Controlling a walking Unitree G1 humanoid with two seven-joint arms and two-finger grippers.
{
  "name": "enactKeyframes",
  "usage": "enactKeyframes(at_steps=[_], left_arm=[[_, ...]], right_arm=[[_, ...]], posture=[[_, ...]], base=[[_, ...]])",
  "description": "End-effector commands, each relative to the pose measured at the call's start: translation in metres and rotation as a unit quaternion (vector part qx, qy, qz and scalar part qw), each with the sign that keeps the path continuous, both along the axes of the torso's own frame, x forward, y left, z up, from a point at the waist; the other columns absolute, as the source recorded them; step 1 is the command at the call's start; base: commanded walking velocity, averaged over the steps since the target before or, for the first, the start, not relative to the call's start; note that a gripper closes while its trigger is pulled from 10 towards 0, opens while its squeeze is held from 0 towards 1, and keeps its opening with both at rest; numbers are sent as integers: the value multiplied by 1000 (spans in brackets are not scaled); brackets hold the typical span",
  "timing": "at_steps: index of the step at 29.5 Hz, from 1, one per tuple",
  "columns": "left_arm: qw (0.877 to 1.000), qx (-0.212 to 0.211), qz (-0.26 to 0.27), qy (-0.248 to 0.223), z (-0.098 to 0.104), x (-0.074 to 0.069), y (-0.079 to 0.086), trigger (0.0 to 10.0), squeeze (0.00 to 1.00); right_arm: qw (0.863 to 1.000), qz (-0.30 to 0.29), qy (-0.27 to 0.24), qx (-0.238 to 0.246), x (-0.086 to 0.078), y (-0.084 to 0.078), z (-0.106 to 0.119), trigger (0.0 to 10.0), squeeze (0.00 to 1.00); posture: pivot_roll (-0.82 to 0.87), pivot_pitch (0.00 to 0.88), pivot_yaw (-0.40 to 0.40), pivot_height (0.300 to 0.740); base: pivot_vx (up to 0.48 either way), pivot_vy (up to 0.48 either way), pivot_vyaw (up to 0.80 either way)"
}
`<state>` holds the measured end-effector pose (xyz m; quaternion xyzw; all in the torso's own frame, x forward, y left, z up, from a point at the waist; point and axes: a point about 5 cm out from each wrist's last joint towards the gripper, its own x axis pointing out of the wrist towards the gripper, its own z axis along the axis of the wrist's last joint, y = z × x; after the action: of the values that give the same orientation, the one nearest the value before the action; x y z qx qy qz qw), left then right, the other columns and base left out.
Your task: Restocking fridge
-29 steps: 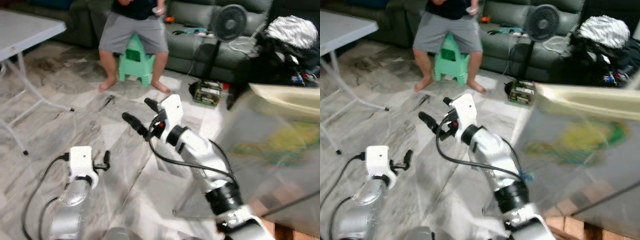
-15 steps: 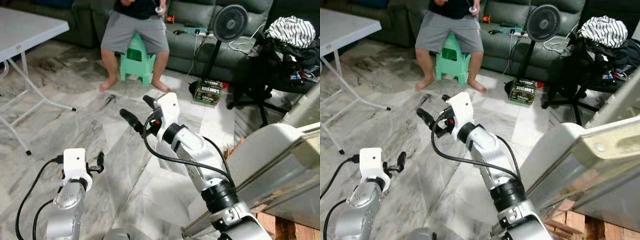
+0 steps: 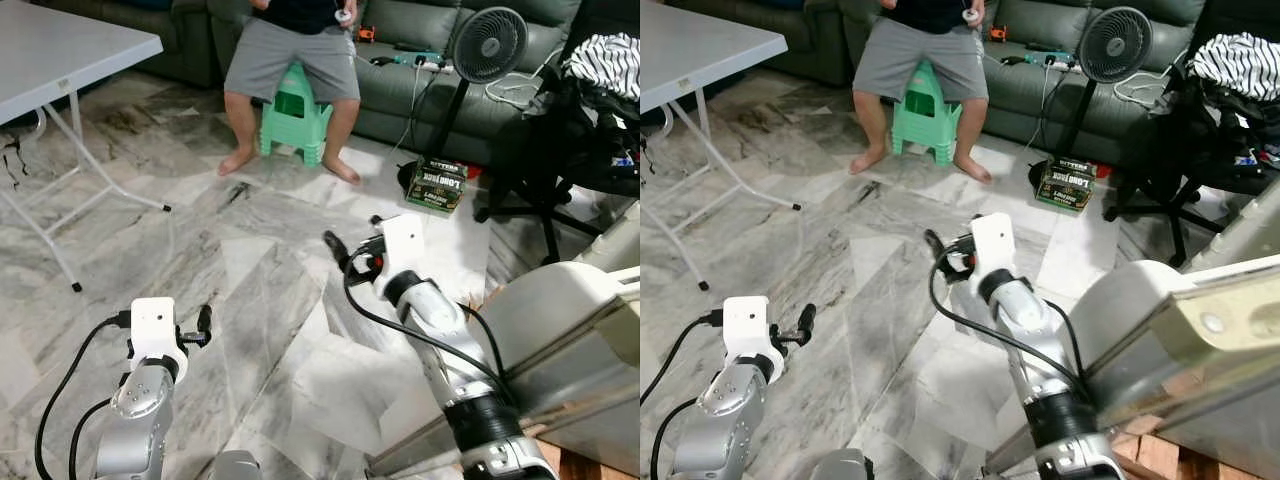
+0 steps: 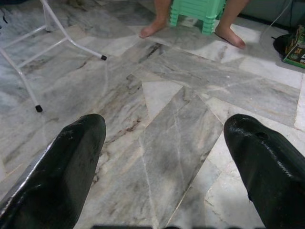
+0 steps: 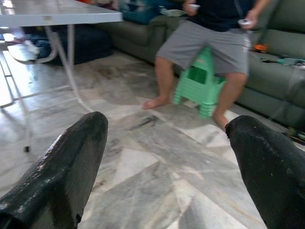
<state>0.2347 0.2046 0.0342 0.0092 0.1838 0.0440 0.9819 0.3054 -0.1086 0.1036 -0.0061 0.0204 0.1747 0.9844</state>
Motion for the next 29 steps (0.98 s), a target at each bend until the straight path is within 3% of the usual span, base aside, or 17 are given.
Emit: enactKeyframes(at_steps=[1, 3, 5, 11, 18, 29], left_arm=[[1000, 6, 2, 6, -1, -1, 1, 10000, 0], [1000, 7, 2, 6, -1, -1, 2, 10000, 0], [1000, 8, 2, 8, -2, -1, 2, 10000, 0], [1000, 7, 3, 9, -2, -2, 3, 10000, 0], [1000, 4, 0, 9, -2, -1, 3, 10000, 0], [1000, 3, -5, 11, -2, -3, 3, 10000, 0]], right_arm=[[998, -57, 13, -11, -5, -38, -6, 10000, 0], [998, -61, 16, -17, -10, -45, -9, 10000, 0], [996, -69, 39, -37, -24, -62, -20, 10000, 0], [991, -85, 72, -81, -51, -87, -35, 10000, 0], [990, -88, 85, -74, -59, -84, -37, 10000, 0], [991, -94, 80, -59, -52, -78, -31, 10000, 0]], posture=[[118, 0, -35, 740], [118, 0, -35, 740], [111, 0, -34, 740], [100, 0, -34, 740], [95, 0, -29, 740], [103, 0, -30, 740]], base=[[0, 0, 0], [0, 0, 0], [0, 0, 0], [0, 0, 0], [0, 0, 0], [0, 467, 0]])
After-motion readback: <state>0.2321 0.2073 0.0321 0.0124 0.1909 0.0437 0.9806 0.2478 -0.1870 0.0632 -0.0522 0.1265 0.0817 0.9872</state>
